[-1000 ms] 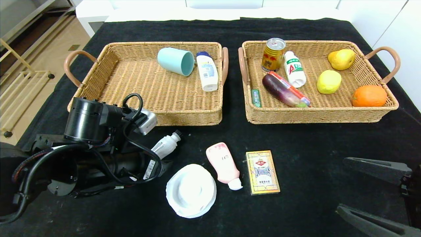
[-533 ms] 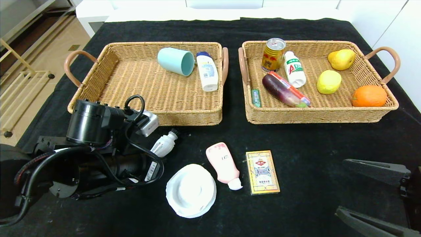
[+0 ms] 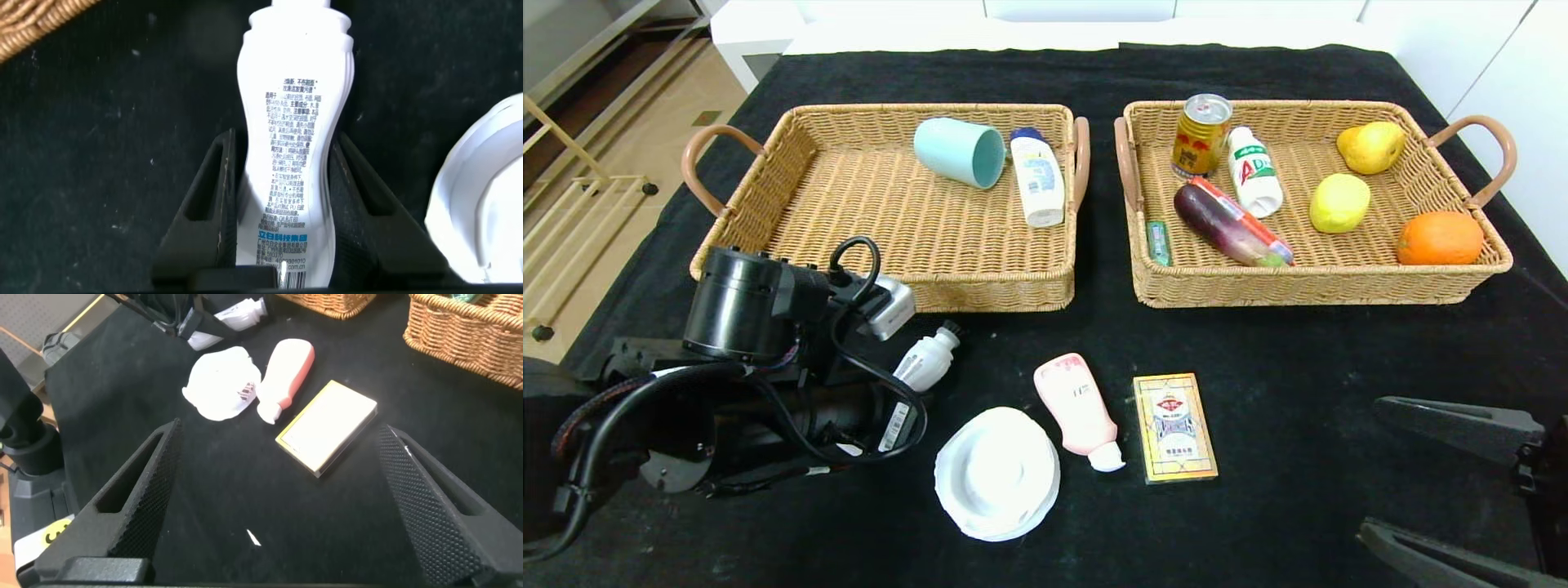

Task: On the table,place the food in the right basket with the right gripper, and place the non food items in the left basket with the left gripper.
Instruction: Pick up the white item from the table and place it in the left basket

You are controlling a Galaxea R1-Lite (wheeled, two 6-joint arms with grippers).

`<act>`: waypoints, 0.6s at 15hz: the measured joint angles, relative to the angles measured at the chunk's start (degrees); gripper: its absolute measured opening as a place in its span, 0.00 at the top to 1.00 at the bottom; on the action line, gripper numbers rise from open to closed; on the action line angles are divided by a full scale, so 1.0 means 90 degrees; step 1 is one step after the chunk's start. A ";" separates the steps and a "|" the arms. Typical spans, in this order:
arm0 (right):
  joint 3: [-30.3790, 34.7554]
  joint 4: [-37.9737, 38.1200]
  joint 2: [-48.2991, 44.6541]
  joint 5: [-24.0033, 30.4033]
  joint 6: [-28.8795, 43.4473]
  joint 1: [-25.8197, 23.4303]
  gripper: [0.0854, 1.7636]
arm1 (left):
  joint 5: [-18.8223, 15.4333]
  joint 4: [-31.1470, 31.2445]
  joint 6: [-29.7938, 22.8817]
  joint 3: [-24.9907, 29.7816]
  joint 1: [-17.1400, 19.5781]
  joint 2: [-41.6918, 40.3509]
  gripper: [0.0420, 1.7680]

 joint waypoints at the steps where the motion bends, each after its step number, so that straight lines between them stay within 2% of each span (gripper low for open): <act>1: -0.0003 0.0001 -0.0007 0.0003 -0.0003 0.0003 0.03 | 0.0008 0.0079 0.0000 0.0000 -0.0011 -0.0072 0.61; 5: -0.0008 0.0014 -0.0012 0.0003 -0.0003 0.0003 0.03 | -0.0047 0.0092 -0.0018 0.0064 -0.0070 -0.0619 0.64; 9: 0.0001 0.0014 -0.0003 0.0003 -0.0003 0.0003 0.03 | -0.0540 0.0039 -0.0069 0.0195 -0.0037 -0.1296 0.64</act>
